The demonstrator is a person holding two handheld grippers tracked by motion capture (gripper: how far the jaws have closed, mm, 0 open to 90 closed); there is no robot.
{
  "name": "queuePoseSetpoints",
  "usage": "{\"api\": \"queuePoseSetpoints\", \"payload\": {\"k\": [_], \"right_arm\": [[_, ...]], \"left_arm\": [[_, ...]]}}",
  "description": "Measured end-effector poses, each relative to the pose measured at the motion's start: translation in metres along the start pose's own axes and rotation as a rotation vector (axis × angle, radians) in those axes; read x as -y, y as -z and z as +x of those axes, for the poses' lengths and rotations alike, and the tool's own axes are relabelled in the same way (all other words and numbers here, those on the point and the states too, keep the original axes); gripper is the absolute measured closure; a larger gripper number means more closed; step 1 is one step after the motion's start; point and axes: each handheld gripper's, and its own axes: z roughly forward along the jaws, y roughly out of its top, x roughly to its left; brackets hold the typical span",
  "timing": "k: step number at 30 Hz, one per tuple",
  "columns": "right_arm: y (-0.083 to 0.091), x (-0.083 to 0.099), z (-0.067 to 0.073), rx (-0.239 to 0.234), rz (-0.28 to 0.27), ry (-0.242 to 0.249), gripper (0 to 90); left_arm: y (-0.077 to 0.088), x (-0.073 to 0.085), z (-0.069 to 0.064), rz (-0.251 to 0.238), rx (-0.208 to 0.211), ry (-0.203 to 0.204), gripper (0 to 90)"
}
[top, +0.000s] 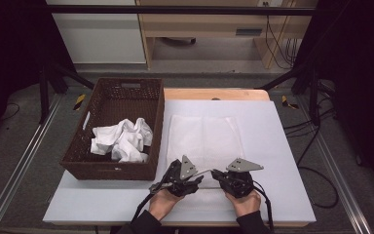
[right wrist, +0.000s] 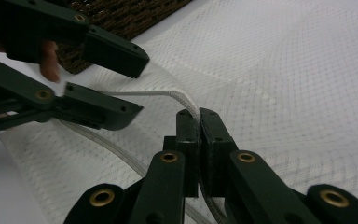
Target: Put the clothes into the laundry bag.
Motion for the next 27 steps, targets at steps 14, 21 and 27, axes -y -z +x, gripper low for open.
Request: {"api": "queuePoseSetpoints", "payload": {"k": [14, 21, 27], "right_arm": [[-0.003, 0.0, 0.002, -0.01, 0.015, 0.011, 86.1], [-0.009, 0.001, 0.006, 0.048, 0.037, 0.042, 70.5], [-0.017, 0.002, 0.009, 0.11, 0.067, 0.068, 67.3]], "left_arm": [[-0.005, 0.001, 0.003, 0.03, 0.03, -0.006, 86.2], [0.008, -0.002, 0.007, -0.023, 0.028, 0.013, 86.8], [0.016, -0.002, 0.003, -0.049, 0.048, 0.013, 86.8]]}}
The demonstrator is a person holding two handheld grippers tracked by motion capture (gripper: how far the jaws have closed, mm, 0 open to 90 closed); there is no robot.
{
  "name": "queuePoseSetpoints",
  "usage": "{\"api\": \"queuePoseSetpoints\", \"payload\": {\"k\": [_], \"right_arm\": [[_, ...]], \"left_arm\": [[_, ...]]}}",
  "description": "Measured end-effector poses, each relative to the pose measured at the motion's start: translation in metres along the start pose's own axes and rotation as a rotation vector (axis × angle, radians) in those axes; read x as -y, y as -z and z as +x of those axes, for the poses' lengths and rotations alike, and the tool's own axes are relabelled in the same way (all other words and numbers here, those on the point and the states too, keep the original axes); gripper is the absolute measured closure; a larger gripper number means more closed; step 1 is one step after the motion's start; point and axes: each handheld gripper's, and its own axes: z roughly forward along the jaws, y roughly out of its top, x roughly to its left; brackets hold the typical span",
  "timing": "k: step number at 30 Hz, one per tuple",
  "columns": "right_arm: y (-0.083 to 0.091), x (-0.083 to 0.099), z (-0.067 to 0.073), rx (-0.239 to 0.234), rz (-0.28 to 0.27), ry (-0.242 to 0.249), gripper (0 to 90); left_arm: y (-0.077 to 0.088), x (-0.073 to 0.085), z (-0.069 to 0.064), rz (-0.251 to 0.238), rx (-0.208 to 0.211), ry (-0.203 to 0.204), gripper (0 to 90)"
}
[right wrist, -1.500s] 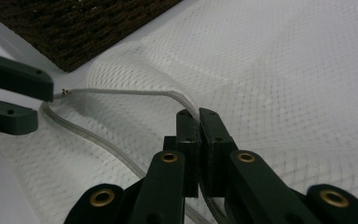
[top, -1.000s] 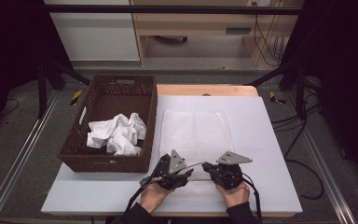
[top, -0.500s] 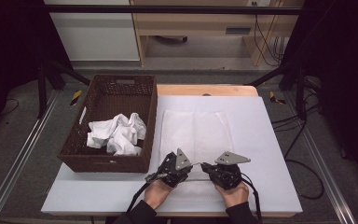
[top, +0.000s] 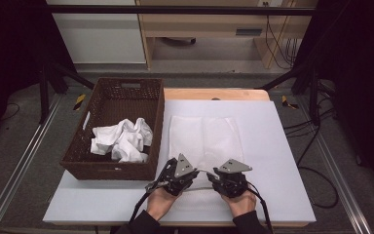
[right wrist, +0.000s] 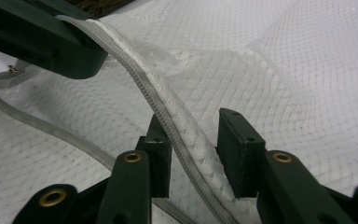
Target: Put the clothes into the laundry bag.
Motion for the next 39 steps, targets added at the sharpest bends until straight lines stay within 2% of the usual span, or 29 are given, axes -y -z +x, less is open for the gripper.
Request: {"api": "queuePoseSetpoints", "payload": {"k": [2, 3, 6, 11, 15, 20, 27, 32, 36, 39], "right_arm": [[-0.001, 0.001, 0.001, 0.005, 0.008, -0.007, 74.9], [-0.001, 0.001, 0.0, -0.008, 0.015, -0.014, 80.1], [0.001, 0.0, -0.002, -0.034, 0.007, -0.028, 87.3], [0.005, 0.0, -0.004, -0.046, -0.011, -0.056, 87.9], [0.009, -0.001, -0.005, -0.046, -0.029, -0.073, 87.9], [0.013, -0.003, -0.006, -0.047, -0.058, -0.077, 87.8], [0.016, -0.003, -0.006, -0.048, -0.068, -0.074, 87.8], [0.016, -0.003, -0.007, -0.049, -0.069, -0.074, 87.6], [0.017, -0.003, -0.008, -0.051, -0.075, -0.074, 87.7], [0.017, -0.003, -0.008, -0.052, -0.074, -0.071, 87.7]], "left_arm": [[0.0, 0.002, -0.002, 0.001, 0.007, -0.009, 86.6], [0.0, 0.003, -0.003, 0.003, 0.006, -0.012, 86.1], [0.0, 0.008, -0.003, 0.002, 0.011, -0.002, 82.4], [0.015, 0.015, -0.001, -0.03, 0.022, 0.018, 68.9], [0.034, 0.02, 0.002, -0.052, 0.006, 0.026, 58.6], [0.057, 0.027, 0.011, -0.076, -0.018, 0.058, 50.8], [0.085, 0.027, 0.028, -0.111, -0.086, 0.075, 42.0], [0.105, 0.021, 0.045, -0.133, -0.141, 0.069, 38.6], [0.12, 0.013, 0.06, -0.14, -0.192, 0.051, 34.7], [0.126, 0.007, 0.072, -0.122, -0.222, 0.053, 32.6]]}}
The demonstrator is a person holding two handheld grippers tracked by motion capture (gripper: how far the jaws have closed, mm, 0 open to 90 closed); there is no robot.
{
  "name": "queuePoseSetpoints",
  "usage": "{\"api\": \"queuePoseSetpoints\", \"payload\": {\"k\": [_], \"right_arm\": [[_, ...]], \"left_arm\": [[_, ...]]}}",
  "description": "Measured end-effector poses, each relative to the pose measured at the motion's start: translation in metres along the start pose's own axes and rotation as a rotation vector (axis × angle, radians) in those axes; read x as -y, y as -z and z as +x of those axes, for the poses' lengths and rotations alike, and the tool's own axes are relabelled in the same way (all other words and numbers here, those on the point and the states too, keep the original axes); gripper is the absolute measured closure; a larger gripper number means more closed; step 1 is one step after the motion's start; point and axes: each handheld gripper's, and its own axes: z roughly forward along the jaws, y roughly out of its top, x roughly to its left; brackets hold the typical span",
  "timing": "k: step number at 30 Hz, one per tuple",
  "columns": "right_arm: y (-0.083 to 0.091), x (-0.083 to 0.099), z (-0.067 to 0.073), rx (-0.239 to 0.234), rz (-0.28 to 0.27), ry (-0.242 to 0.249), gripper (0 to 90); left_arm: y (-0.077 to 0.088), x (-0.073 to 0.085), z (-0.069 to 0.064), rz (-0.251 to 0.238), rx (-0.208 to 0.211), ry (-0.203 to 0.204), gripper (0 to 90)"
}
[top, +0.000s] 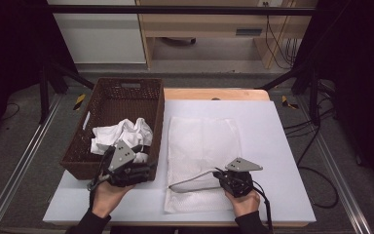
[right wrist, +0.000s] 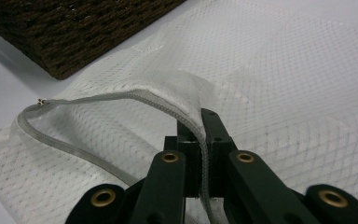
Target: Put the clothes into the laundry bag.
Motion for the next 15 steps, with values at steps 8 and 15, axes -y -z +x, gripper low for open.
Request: {"api": "queuePoseSetpoints", "payload": {"k": [8, 15], "right_arm": [[-0.001, 0.001, 0.0, 0.0, 0.005, -0.003, 87.7], [0.0, 0.001, -0.001, 0.001, 0.003, -0.005, 87.7]], "left_arm": [[-0.001, -0.016, 0.035, 0.007, -0.079, 0.024, 28.3], [-0.017, -0.024, 0.06, 0.054, -0.129, -0.001, 24.6]]}}
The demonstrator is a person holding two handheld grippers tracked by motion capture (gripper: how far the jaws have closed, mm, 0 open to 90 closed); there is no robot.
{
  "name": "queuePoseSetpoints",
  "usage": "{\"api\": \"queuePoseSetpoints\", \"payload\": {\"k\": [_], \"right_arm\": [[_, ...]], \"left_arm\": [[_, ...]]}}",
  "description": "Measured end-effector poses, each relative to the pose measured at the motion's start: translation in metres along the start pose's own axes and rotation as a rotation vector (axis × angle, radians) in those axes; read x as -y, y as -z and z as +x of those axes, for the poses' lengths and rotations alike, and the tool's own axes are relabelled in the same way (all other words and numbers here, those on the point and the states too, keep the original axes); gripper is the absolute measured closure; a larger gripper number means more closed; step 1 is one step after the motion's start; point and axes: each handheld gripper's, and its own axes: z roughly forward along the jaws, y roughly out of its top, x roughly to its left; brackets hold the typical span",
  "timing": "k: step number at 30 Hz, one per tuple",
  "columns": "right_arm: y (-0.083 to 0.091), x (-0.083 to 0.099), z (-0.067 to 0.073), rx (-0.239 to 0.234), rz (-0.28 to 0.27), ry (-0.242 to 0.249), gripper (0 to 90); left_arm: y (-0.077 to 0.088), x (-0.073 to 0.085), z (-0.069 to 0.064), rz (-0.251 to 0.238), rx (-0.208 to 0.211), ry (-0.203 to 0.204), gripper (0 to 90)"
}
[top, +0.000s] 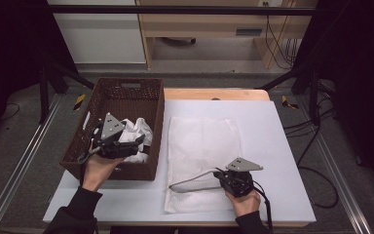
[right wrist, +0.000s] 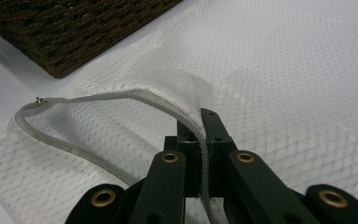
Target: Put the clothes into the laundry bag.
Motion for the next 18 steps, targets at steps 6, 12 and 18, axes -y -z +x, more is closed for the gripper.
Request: {"api": "queuePoseSetpoints", "payload": {"k": [6, 12, 18], "right_arm": [[-0.001, 0.001, 0.0, -0.002, 0.006, 0.003, 87.7], [-0.001, 0.001, -0.001, -0.004, 0.014, -0.007, 87.7], [-0.002, 0.001, -0.001, -0.007, 0.018, 0.001, 87.7]], "left_arm": [[-0.021, 0.001, 0.02, 0.076, -0.029, -0.006, 22.6], [-0.041, 0.014, 0.034, 0.15, -0.047, -0.005, 19.3], [-0.053, 0.015, 0.038, 0.199, -0.043, -0.003, 16.3]]}}
